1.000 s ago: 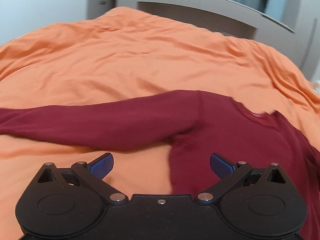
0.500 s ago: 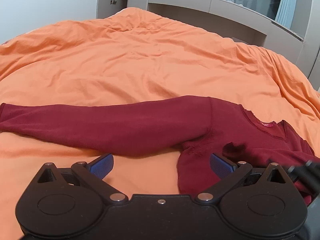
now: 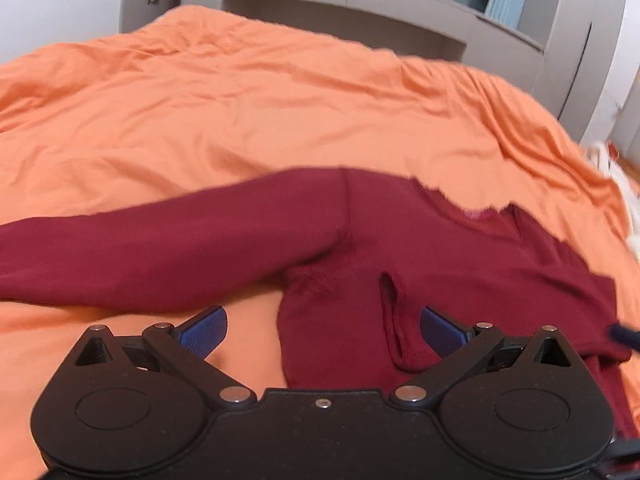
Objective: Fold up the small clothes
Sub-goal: 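Carry the sleeve across the sweater body with the right tool and release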
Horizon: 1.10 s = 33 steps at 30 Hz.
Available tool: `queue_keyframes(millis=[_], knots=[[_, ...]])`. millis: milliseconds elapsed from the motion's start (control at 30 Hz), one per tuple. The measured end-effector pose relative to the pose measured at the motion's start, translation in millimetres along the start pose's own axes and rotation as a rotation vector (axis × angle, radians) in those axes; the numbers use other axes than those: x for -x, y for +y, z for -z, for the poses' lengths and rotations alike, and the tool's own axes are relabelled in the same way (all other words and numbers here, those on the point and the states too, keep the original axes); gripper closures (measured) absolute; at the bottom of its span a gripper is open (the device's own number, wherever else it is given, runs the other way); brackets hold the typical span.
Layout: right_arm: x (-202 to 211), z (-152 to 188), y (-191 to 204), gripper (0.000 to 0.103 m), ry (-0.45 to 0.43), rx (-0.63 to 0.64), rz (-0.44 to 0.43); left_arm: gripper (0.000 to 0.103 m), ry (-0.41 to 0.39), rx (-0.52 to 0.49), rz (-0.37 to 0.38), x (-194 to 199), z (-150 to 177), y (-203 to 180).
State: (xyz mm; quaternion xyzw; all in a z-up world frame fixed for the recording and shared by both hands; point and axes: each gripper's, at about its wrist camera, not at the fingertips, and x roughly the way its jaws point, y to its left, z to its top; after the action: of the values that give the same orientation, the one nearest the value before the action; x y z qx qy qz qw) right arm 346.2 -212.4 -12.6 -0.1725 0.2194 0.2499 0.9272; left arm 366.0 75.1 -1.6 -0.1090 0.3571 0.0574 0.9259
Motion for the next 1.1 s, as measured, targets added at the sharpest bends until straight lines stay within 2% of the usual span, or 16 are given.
queue_keyframes(millis=[100, 167, 200, 333, 500, 567, 700, 800, 867, 967, 1000, 1033, 1067, 1100], knots=[[6.4, 15.6, -44.3, 0.016, 0.005, -0.140, 0.059, 0.001, 0.029, -0.018, -0.008, -10.2, 2.2, -4.2], [7.2, 27.4, -70.9, 0.012, -0.010, -0.232, 0.090, 0.001, 0.042, -0.024, -0.019, -17.8, 2.0, -6.5], [4.4, 36.6, -96.8, 0.011, -0.005, -0.317, 0.101, 0.000, 0.051, -0.028, -0.027, -22.2, 2.2, -8.2], [3.1, 46.8, -126.0, 0.000, -0.025, -0.418, 0.114, 0.001, 0.103, -0.058, -0.044, -38.8, 5.6, -12.9], [-5.2, 59.2, -163.6, 0.003, -0.050, -0.599, 0.108, 0.001, 0.125, -0.087, -0.049, -46.7, 9.3, -17.1], [-21.0, 61.2, -181.2, 0.018, -0.036, -0.659, 0.123, 0.001, 0.126, -0.101, -0.050, -47.1, 10.4, -18.5], [-39.1, 63.0, -191.2, 0.035, -0.016, -0.701, 0.123, 0.001, 0.135, -0.118, -0.064, -49.1, 12.7, -21.3], [-58.0, 66.7, -198.9, 0.061, 0.021, -0.721, 0.119, 0.000, 0.136, -0.122, -0.068, -50.0, 13.0, -22.7], [-60.2, 67.9, -202.1, 0.085, 0.023, -0.733, 0.127, 0.000, 0.137, -0.122, -0.068, -50.5, 13.1, -22.9], [-57.7, 65.9, -203.5, 0.094, -0.001, -0.712, 0.122, 0.000, 0.137, -0.124, -0.069, -50.7, 13.7, -23.1], [-53.5, 57.2, -200.6, 0.095, -0.012, -0.629, 0.157, 0.000, 0.137, -0.124, -0.069, -50.7, 13.7, -23.1], [-53.5, 57.2, -200.6, 0.095, -0.012, -0.629, 0.157, 0.000, 0.137, -0.124, -0.068, -50.8, 13.7, -23.1], [-47.6, 48.0, -197.6, 0.095, -0.021, -0.548, 0.199, 0.000, 0.138, -0.124, -0.067, -50.9, 14.0, -23.0], [-45.3, 45.1, -197.7, 0.095, -0.025, -0.531, 0.204, 0.000, 0.140, -0.125, -0.066, -51.3, 14.3, -23.1]])
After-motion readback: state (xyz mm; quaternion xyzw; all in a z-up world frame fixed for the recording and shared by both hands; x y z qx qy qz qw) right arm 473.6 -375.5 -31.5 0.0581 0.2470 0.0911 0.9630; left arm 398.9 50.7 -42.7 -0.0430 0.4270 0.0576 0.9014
